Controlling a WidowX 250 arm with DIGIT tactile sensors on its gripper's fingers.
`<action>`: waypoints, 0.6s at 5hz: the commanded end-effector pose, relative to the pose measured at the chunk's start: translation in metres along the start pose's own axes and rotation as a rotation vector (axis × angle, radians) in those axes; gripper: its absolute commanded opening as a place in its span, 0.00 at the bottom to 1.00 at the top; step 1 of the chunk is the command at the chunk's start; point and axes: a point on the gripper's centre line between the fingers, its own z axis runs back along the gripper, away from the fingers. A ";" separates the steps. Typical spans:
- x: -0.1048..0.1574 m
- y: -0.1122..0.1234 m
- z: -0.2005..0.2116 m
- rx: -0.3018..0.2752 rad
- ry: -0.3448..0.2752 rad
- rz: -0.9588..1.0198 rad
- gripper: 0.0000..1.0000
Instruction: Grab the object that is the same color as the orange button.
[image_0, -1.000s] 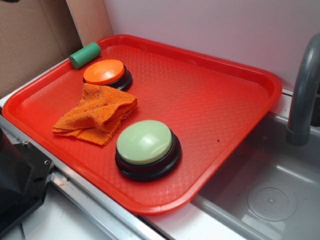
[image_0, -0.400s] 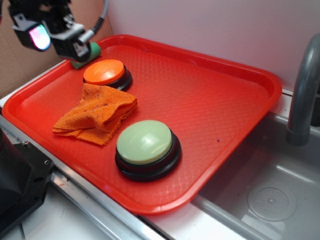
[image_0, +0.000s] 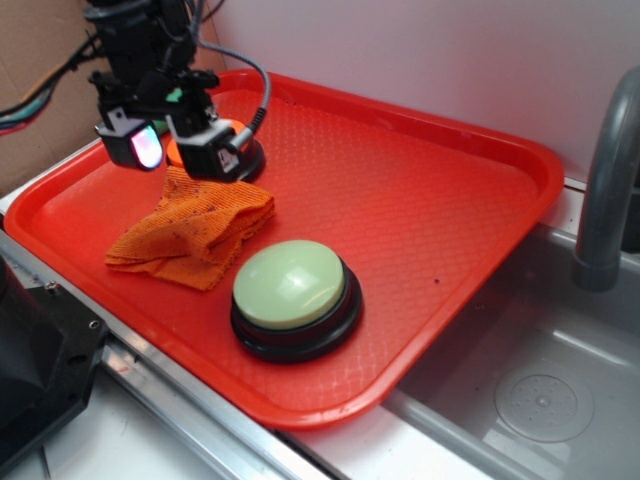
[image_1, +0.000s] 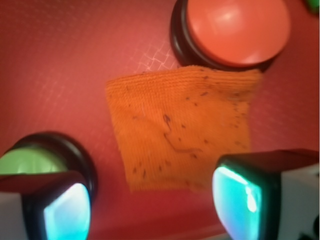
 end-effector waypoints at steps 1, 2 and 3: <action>0.009 0.001 -0.021 0.006 0.034 0.105 1.00; 0.010 -0.002 -0.031 0.056 0.039 0.138 1.00; 0.010 -0.003 -0.038 0.085 0.034 0.174 1.00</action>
